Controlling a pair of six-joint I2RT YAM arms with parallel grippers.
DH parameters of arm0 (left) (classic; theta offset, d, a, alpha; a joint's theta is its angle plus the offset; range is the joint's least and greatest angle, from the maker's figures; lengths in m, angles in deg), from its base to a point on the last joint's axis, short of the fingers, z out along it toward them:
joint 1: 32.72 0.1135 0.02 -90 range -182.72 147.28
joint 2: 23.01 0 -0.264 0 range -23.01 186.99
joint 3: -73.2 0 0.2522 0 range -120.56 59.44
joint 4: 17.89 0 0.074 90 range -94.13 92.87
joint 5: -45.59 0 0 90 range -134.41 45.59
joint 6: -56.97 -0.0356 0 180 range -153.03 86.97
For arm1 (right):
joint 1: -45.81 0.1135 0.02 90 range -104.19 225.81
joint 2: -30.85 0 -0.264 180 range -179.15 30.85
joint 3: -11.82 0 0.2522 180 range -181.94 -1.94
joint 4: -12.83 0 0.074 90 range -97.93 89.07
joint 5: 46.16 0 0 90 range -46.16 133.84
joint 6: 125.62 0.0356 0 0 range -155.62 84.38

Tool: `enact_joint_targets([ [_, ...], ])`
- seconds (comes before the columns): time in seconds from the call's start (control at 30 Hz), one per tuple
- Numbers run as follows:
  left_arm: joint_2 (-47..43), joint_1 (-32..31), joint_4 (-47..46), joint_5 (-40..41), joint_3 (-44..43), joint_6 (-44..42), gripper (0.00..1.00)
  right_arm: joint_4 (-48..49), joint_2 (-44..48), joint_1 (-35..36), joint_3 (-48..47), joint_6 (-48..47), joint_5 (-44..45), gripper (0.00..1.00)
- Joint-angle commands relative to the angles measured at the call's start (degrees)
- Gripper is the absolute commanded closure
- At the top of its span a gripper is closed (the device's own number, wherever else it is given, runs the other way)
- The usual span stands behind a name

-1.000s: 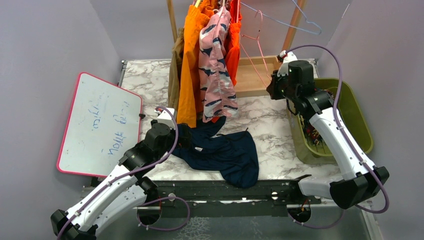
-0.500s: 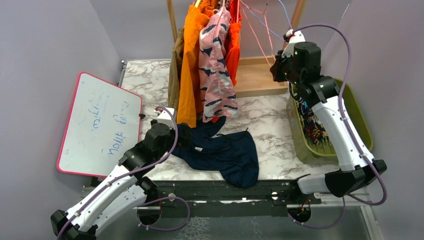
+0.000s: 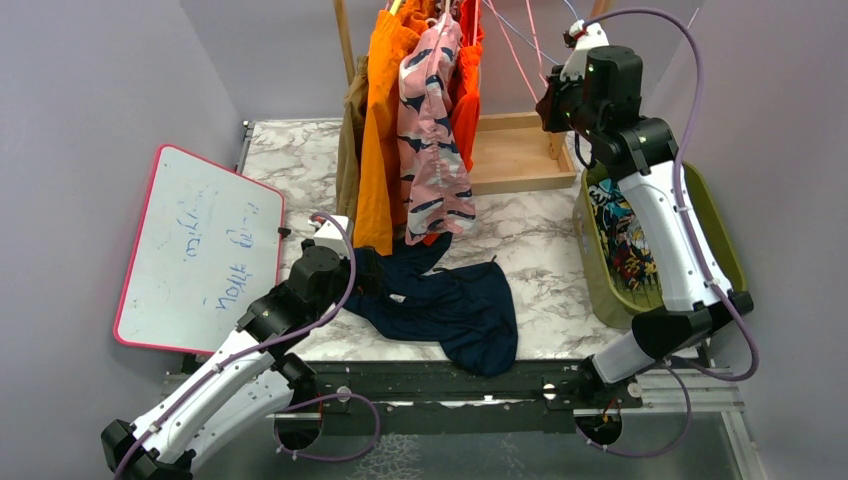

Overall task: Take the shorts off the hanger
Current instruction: Place the hanger on the clothes rod.

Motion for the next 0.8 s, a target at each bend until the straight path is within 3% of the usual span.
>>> enact_joint_targets([
  [0.0,-0.7,0.3,-1.3,1.2,-0.1,-0.6,0.01,-3.3,-4.3,-0.1,-7.0,-1.5,-0.8,0.99],
  [0.37,-1.0,0.2,-1.3,1.1,0.0,-0.6,0.01,-4.8,-8.2,-0.5,-7.5,-2.1,-1.4,0.99],
  [0.77,-0.5,0.3,-1.3,1.0,-0.1,-0.6,0.01,-9.7,-8.5,-1.3,-15.7,-1.9,-5.2,0.99],
])
